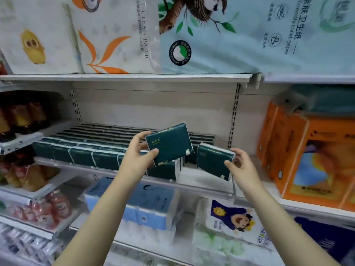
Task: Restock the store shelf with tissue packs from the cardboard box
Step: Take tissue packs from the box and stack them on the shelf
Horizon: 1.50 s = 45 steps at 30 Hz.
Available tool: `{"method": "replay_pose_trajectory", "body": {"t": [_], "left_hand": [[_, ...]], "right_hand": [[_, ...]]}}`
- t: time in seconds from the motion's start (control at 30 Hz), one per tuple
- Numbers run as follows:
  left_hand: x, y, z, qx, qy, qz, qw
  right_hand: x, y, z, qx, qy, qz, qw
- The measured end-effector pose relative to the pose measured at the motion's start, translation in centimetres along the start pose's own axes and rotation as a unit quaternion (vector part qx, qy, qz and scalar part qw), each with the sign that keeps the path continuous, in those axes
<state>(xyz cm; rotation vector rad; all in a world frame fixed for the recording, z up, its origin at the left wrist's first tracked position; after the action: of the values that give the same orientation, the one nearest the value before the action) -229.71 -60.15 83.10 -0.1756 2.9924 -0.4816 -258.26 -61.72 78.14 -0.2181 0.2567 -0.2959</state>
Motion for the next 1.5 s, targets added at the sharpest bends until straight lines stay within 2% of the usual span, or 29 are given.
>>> {"method": "replay_pose_trajectory", "body": {"t": [0.2, 0.33, 0.47, 0.6, 0.73, 0.87, 1.0, 1.1, 1.23, 1.3, 1.37, 1.5], "left_hand": [[0.1, -2.1, 1.4, 0.002, -0.001, 0.001, 1.000], [0.0, -4.0, 2.4, -0.007, 0.001, 0.037, 0.999], [-0.4, -6.3, 3.4, -0.015, 0.009, 0.076, 0.997], [-0.9, -8.6, 4.6, -0.018, 0.030, 0.087, 0.996], [-1.4, -10.2, 5.6, -0.018, 0.039, 0.104, 0.994], [-1.6, -11.8, 6.2, -0.018, 0.049, 0.118, 0.992], [-0.9, -12.7, 6.4, -0.027, 0.046, 0.129, 0.990], [-0.2, -13.2, 6.6, -0.025, 0.028, 0.139, 0.990], [1.3, -13.8, 6.7, -0.012, -0.012, 0.162, 0.987], [2.4, -13.9, 6.5, -0.005, -0.033, 0.179, 0.983], [3.8, -13.7, 6.4, -0.003, -0.058, 0.198, 0.979], [6.1, -13.2, 6.4, 0.019, -0.138, 0.237, 0.961]], "right_hand": [[3.2, -2.5, -1.4, -0.015, 0.080, 0.024, 0.996], [5.1, -4.9, -2.5, -0.008, 0.152, -0.003, 0.988], [6.6, -6.5, -3.8, 0.019, 0.191, 0.005, 0.981], [8.3, -8.1, -5.5, 0.028, 0.174, -0.018, 0.984], [9.9, -9.0, -7.4, 0.086, 0.139, -0.057, 0.985], [10.9, -9.9, -8.3, 0.087, 0.124, -0.085, 0.985], [10.7, -9.9, -8.4, 0.111, 0.138, -0.056, 0.983], [9.8, -9.2, -6.8, 0.079, 0.095, -0.056, 0.991], [7.4, -7.6, -3.6, -0.032, 0.073, -0.131, 0.988], [6.4, -7.1, -2.1, -0.036, 0.045, -0.107, 0.993], [5.8, -7.0, -1.3, -0.020, 0.017, -0.044, 0.999], [5.4, -7.3, -1.7, -0.020, 0.043, 0.035, 0.998]]}}
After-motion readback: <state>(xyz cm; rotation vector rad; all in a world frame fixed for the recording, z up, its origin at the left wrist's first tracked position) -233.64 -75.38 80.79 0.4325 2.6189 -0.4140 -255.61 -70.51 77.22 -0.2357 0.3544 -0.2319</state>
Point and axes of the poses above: each hand's wrist, its own y-axis away from the middle knuckle, its own x-axis out of the palm, z = x × y, the point moved 3 cm from there along -y, towards the middle knuckle
